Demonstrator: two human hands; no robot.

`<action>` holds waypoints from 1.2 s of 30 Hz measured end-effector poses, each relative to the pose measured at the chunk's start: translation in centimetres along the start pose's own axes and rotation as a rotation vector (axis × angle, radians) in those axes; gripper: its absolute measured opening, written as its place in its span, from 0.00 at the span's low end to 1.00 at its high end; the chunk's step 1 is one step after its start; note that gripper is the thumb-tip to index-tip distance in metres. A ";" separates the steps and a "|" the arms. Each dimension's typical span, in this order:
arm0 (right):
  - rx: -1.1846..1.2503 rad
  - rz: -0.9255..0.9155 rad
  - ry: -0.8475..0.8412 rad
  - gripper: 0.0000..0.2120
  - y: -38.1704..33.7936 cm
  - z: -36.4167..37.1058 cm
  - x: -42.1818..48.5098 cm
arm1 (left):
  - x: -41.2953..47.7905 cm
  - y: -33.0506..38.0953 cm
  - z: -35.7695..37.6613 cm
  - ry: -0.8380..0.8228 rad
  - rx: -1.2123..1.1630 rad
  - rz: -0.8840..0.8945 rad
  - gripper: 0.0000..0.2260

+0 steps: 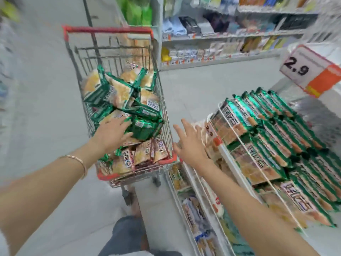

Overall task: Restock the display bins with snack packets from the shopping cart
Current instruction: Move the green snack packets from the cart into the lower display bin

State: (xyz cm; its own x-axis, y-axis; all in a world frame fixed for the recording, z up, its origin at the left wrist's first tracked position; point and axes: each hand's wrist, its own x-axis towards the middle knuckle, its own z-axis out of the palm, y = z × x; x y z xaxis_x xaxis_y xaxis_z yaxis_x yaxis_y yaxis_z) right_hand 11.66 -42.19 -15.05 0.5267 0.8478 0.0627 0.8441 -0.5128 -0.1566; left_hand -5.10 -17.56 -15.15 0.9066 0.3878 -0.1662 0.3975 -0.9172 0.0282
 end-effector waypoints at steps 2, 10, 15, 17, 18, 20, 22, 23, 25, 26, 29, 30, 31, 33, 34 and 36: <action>0.004 0.006 -0.070 0.32 -2.0 1.8 2.8 | -0.5 -3.5 0.5 -0.031 -0.023 -0.034 0.25; 0.091 0.087 -0.285 0.32 -6.8 7.5 11.7 | -2.3 -13.1 1.8 -0.077 -0.170 -0.266 0.24; 0.130 0.125 -0.186 0.34 -8.1 9.7 17.8 | -1.6 -13.8 2.0 -0.025 -0.317 -0.341 0.23; 0.033 0.053 -0.211 0.35 -7.8 10.8 20.4 | -0.9 -13.3 2.4 -0.045 -0.321 -0.341 0.24; -0.026 0.005 -0.232 0.37 -7.5 11.5 21.6 | -0.4 -13.0 2.6 -0.061 -0.316 -0.334 0.24; -0.101 -0.052 -0.268 0.36 -6.3 12.7 23.3 | 0.6 -12.4 2.6 -0.070 -0.316 -0.332 0.25; -0.151 -0.151 -0.289 0.25 -5.3 12.5 24.4 | 1.6 -11.9 2.3 -0.027 -0.372 -0.371 0.25; -0.148 -0.224 -0.266 0.18 -4.8 12.0 24.8 | 2.1 -11.5 2.0 -0.004 -0.414 -0.406 0.24; -0.053 -0.396 -0.064 0.14 -4.0 11.0 24.7 | 3.4 -10.7 1.6 0.019 -0.506 -0.460 0.25; 0.038 -0.473 0.059 0.15 -3.8 10.4 24.0 | 4.2 -10.1 1.0 0.017 -0.582 -0.496 0.27; 0.286 -0.709 0.319 0.17 -4.7 10.0 20.7 | 7.1 -8.6 -0.2 -0.015 -1.292 -0.762 0.39; 0.314 -0.760 0.358 0.16 -5.1 10.0 19.7 | 8.1 -8.3 -0.3 -0.043 -1.623 -0.862 0.41; 0.336 -0.787 0.391 0.15 -5.4 10.1 19.2 | 8.7 -8.2 -0.7 -0.072 -1.837 -0.919 0.42; 0.376 -0.810 0.437 0.15 -5.5 10.8 18.8 | 9.4 -8.3 -0.9 -0.062 -1.898 -0.924 0.40; 0.391 -0.817 0.427 0.17 -5.4 10.9 18.9 | 9.5 -8.5 -0.7 -0.039 -1.857 -0.933 0.38; 0.397 -0.737 0.339 0.19 -4.9 10.5 19.2 | 9.8 -8.9 -0.4 -0.001 -1.865 -0.994 0.31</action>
State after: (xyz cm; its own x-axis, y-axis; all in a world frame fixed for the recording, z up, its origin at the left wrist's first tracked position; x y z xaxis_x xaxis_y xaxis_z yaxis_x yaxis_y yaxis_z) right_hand 16.57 -21.91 -23.44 -0.0794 0.8253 0.5591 0.9156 0.2821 -0.2864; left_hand 0.25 -5.58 -16.66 0.3535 0.5693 -0.7423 0.2674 0.6989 0.6634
